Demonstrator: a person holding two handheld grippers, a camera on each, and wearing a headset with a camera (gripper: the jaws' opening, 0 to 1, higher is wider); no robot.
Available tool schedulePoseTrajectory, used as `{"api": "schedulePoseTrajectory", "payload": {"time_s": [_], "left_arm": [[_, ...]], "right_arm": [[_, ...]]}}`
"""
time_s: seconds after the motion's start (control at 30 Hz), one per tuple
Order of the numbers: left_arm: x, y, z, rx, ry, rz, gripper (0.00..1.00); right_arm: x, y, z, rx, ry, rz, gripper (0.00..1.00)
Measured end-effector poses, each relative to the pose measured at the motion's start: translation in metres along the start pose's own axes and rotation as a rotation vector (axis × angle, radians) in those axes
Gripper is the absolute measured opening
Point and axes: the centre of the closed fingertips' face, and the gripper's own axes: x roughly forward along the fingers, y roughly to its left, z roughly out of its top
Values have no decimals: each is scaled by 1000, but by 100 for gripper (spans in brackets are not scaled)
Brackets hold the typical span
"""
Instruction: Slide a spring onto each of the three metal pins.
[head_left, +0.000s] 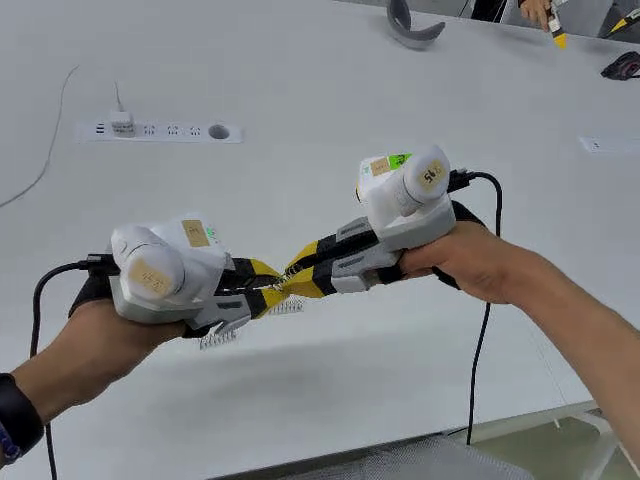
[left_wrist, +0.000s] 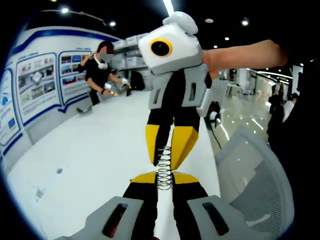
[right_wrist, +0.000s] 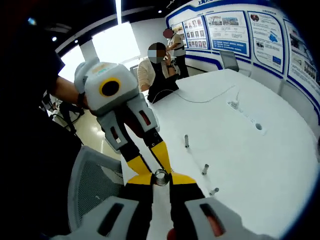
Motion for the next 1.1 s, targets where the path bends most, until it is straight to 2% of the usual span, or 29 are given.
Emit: {"api": "schedulePoseTrajectory", "payload": {"time_s": [0.1, 0.3, 0.5, 0.77, 1.1], "left_arm": [[0, -2, 3, 0, -12, -13, 9], [-1, -6, 7, 8, -28, -39, 9], [-2, -12, 10, 22, -41, -68, 9], [-4, -16, 12, 29, -52, -97, 9], [-6, -20, 7, 0, -57, -115, 9]], "right_arm": [[-2, 2, -2, -58, 39, 16, 14], [-4, 5, -1, -121, 72, 47, 16], [-5, 16, 0, -176, 112, 106, 16], [-7, 22, -1, -210, 142, 148, 13], [-3, 24, -4, -252, 159, 162, 12]]}}
